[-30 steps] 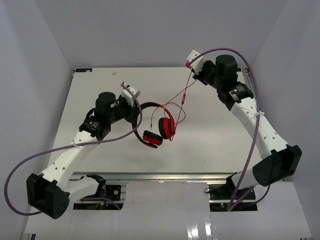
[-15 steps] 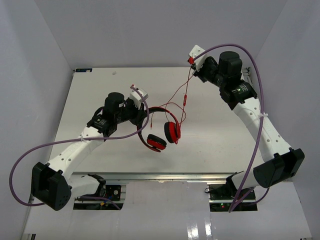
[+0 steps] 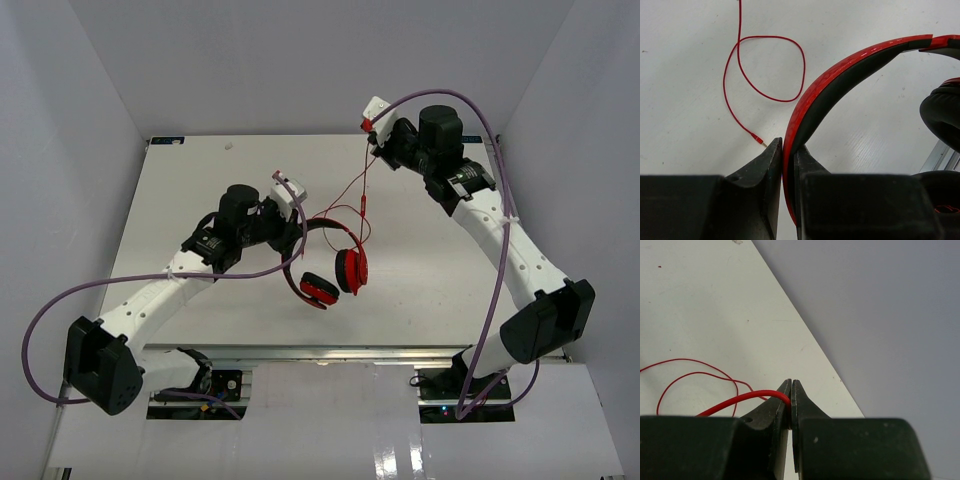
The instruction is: Wrap the headphones
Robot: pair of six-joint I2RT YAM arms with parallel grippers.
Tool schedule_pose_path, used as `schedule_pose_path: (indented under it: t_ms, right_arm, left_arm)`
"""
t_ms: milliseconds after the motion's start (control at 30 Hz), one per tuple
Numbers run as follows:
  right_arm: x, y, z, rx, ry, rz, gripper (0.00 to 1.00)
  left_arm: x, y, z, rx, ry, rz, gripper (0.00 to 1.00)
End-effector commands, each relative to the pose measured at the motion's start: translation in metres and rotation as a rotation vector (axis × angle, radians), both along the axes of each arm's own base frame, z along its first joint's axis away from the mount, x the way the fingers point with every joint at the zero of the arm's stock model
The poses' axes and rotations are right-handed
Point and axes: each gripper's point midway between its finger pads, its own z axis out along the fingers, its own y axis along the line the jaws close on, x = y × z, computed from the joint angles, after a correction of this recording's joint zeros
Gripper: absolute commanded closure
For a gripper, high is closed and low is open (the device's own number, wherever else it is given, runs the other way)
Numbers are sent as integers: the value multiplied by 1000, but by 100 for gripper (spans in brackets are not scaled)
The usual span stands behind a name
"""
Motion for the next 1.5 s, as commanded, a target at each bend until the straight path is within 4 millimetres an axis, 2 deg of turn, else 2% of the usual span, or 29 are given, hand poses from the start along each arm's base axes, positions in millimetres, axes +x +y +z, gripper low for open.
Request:
schedule_pose_path:
  t_ms: [0,133,233,333,400,467,633,767,900,1033,1233,1367,1467]
  right_arm:
    - [10,3,6,23,-38,-29,92]
    - [16,-2,-13,1,-16,-67,92]
    - [15,-6,-28,-10,11,-87,92]
    - [8,-13,-43,2,46,-100,92]
    - [2,-16,-41,29,38,-103,92]
    - [-4,-20,-53,40,69,-102,92]
    - [-22,-24,-71,133,170,-31,92]
    - [-35,-25,-72,218,217,28,92]
    - [-51,-11,-70,280,275,165,92]
    - [-75,11,-74,372,376,335,92]
    - [-84,27,-71,454,483,444,92]
    - [-85,34,-65,494,531,484,92]
    - [-87,39,-65,534,588,517,91]
  left_arm:
    - [-6,-18,31,-70,-36,-66,100]
    - [-9,-20,36,-81,-40,-72,100]
    - [-12,-17,49,-107,-61,-58,100]
    - [-16,-14,67,-149,-82,-42,100]
    - [-20,-11,80,-179,-98,-26,100]
    - [-24,-8,92,-215,-104,-13,100]
    - [-32,-5,119,-330,-83,39,100]
    - [-28,3,136,-401,-65,123,100]
    - [-25,6,152,-493,-29,195,100]
    - [-26,1,173,-620,35,214,100]
    - [-22,-6,182,-744,164,261,100]
    - [-17,-6,193,-793,183,296,100]
    - [-7,1,203,-835,168,367,100]
